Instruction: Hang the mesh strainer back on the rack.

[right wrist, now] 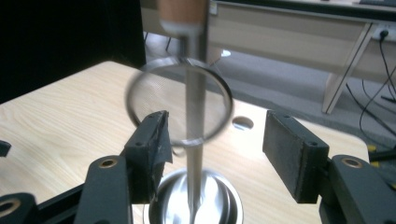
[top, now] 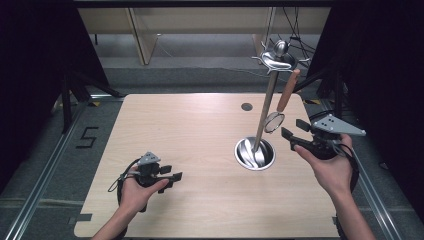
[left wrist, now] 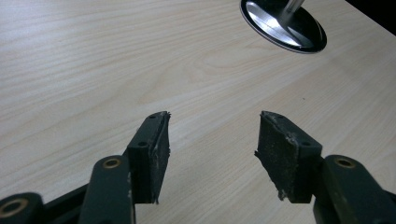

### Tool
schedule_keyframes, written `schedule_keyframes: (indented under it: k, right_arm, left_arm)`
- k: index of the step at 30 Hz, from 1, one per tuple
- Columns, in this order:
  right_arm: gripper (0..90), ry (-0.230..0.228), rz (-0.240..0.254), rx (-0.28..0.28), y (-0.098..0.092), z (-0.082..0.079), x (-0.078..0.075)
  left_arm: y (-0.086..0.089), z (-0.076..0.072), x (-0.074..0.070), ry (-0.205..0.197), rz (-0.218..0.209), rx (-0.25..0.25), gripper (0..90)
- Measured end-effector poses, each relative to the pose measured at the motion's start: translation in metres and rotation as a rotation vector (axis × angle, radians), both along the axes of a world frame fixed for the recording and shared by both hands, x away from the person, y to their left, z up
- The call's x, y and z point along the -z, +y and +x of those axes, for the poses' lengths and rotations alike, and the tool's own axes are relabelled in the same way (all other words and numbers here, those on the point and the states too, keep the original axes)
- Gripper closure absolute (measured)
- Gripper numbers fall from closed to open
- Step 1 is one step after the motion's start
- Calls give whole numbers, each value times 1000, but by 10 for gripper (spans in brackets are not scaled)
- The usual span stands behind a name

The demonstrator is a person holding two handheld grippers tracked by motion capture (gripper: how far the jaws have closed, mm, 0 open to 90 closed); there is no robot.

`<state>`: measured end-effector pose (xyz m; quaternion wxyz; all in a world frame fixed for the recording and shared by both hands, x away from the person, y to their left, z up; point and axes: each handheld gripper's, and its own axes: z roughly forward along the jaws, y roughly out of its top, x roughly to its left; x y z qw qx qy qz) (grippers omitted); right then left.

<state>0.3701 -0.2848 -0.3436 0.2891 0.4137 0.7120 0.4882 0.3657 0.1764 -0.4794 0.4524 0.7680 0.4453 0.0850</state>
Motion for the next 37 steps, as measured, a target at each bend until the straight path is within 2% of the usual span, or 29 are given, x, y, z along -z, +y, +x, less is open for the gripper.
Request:
schedule_keyframes:
  k: [4,5,8,9,11,13,14,15,16,17,20,21,22,23,24,25,26,27,28,31,35,37]
  right_arm:
    - [413,26,6,22,-6,0,11]
    - [413,53,-4,31,-10,0,19]
    - [413,67,0,36,-11,1,25]
    - [413,89,-9,41,-15,0,32]
    - [412,89,-4,39,-16,1,34]
    - [412,109,-21,46,-20,0,40]
    - [412,113,-10,45,-20,0,43]
    - [412,123,-26,49,-23,-1,46]
    - [412,146,-12,55,-23,-2,50]
    - [412,143,-26,51,-25,-2,53]
    - [410,180,-26,52,-27,-4,67]
    - [409,214,-40,52,-29,-7,76]
    - [409,214,-40,52,-29,-7,76]
    - [406,214,-77,40,-34,-8,84]
    - [406,214,-77,40,-34,-8,84]
    - [406,248,-59,56,-33,-11,88]
    - [405,224,-79,38,-36,-11,92]
    - [405,239,-71,46,-36,-13,95]
    - [404,235,-78,41,-38,-13,97]
    - [404,284,-48,55,-39,-18,103]
    - [404,255,-66,69,-45,-15,106]
    - [404,265,-54,81,-47,-15,106]
  left_arm:
    - [0,0,0,3,0,-2,428]
    - [0,0,0,2,1,-1,428]
    - [0,0,0,3,0,1,428]
    - [0,0,0,3,-1,0,428]
    - [-1,0,1,3,0,-4,428]
    - [-1,0,1,4,0,-3,428]
    - [-1,0,1,5,-4,-4,428]
    - [-2,0,1,7,-4,-3,428]
    - [-2,0,1,7,-3,-2,428]
    - [-1,0,1,7,1,1,428]
    - [-2,0,1,7,-3,-2,428]
    - [-2,0,1,7,-2,-1,428]
    - [-2,0,1,7,-3,-1,428]
    - [-2,0,1,7,-4,-2,428]
    - [-2,0,2,7,-6,-2,428]
    - [-2,0,2,6,-5,1,428]
    - [-2,0,2,5,0,6,427]
    - [-2,0,2,6,-1,7,427]
    - [-2,0,2,7,0,5,428]
    - [-2,1,2,7,1,11,428]
    - [-2,0,2,8,2,12,428]
    - [-2,1,2,5,2,13,428]
